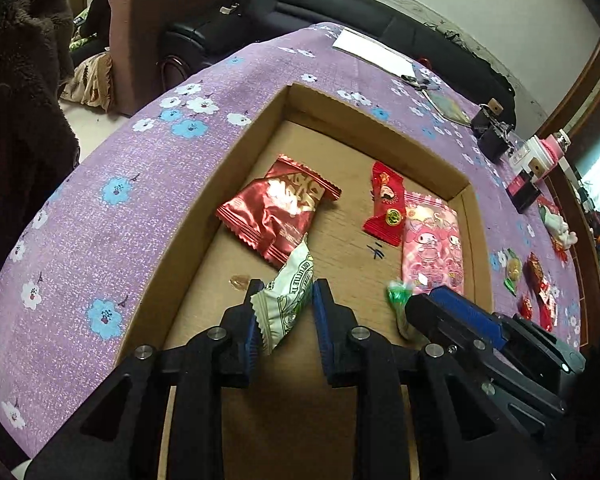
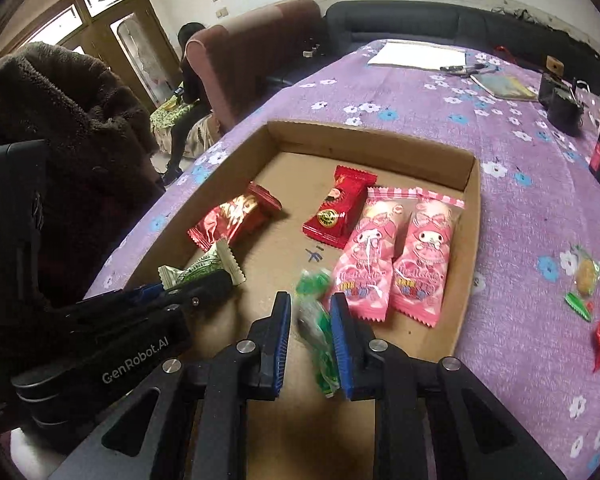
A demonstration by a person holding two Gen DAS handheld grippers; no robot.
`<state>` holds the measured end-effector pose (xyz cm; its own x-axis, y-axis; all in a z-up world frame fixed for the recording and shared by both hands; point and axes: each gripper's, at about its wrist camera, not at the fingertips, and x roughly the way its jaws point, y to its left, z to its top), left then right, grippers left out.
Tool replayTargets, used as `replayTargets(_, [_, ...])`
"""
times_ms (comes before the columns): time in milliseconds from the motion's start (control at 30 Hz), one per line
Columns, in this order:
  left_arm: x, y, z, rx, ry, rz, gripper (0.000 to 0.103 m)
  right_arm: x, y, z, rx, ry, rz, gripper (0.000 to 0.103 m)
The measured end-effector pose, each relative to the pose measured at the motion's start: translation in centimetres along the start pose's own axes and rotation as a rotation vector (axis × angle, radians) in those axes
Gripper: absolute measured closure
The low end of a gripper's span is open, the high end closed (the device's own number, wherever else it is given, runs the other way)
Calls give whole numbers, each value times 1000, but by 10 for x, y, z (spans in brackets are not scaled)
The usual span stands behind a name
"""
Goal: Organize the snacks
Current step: 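Carry both held green candies over the cardboard tray, then open both tools to drop the candies into the tray, then grasp small red candy with right tool while left tool approaches clear yellow candy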
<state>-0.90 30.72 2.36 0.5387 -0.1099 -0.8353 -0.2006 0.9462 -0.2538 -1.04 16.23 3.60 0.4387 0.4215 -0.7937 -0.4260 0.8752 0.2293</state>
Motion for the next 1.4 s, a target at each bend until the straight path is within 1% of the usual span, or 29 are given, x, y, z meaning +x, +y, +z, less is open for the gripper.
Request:
replayTargets(33, [-1, 1, 0, -6, 1, -4, 78, -3, 1, 0, -7, -9, -7, 81])
replayTargets(100, [-8, 4, 0, -32, -10, -15, 74, -13, 5, -1, -20, -37, -20, 73])
replayTargets(233, [-30, 0, -1, -94, -72, -25, 74, -40, 8, 1, -50, -101, -60, 73])
replayTargets(300, [-49, -12, 2, -108, -112, -44, 74, -64, -1, 7, -17, -142, -49, 73])
replayTargets(333, [-58, -20, 4, -105, -133, -53, 74, -76, -9, 10, 8, -162, -35, 73])
replayTargets(367, [-73, -36, 5, -84, -171, -58, 74, -90, -20, 13, 42, -186, -19, 73])
replayTargets(400, [-83, -48, 5, -58, -198, -58, 67, -110, -38, 17, 99, -229, 2, 73])
replayTargets(433, [-95, -68, 3, -11, -234, -57, 50, -124, -53, 16, 144, -262, 16, 71])
replayTargets(467, [-104, -86, -1, 37, -262, -55, 41, -140, -71, 15, 196, -298, 30, 62])
replayTargets(500, [-110, -102, -7, 86, -283, -54, 32, -160, -98, 9, 271, -348, 44, 53])
replayTargets(533, [-115, -119, -14, 145, -300, -52, 29, -172, -116, 2, 316, -378, 50, 49])
replayTargets(567, [-117, -140, -25, 226, -304, -50, 29, -183, -137, -7, 366, -404, 49, 48])
replayTargets(600, [-115, -163, -38, 323, -288, -48, 29, -196, -165, -23, 428, -427, 38, 48])
replayTargets(633, [-111, -179, -50, 391, -265, -52, 29, -203, -184, -37, 476, -439, 23, 48])
replayTargets(667, [-105, -195, -64, 454, -230, -73, 29, -208, -207, -56, 539, -445, -2, 48])
replayTargets(700, [-95, -208, -80, 502, -182, -110, 29, -209, -221, -70, 580, -441, -20, 48])
replayTargets(733, [-88, -216, -93, 527, -139, -138, 29, -209, -236, -89, 621, -427, -43, 48])
replayTargets(800, [-74, -226, -110, 539, -68, -176, 29, -205, -251, -115, 659, -396, -72, 47])
replayTargets(867, [-70, -229, -114, 523, -34, -199, 29, -199, -257, -131, 665, -363, -81, 47])
replayTargets(900, [-69, -228, -113, 511, -29, -199, 29, -198, -255, -135, 660, -353, -82, 47])
replayTargets(967, [-71, -221, -106, 483, -31, -189, 29, -191, -251, -136, 632, -329, -77, 47])
replayTargets(1067, [-75, -206, -101, 441, -37, -174, 29, -184, -242, -131, 587, -316, -76, 47])
replayTargets(1167, [-69, -197, -99, 399, -21, -172, 29, -179, -226, -126, 536, -297, -80, 47])
replayTargets(1300, [-55, -177, -90, 308, 20, -184, 29, -158, -212, -117, 454, -228, -89, 47])
replayTargets(1400, [-49, -165, -83, 253, 33, -184, 29, -145, -204, -109, 388, -179, -114, 47])
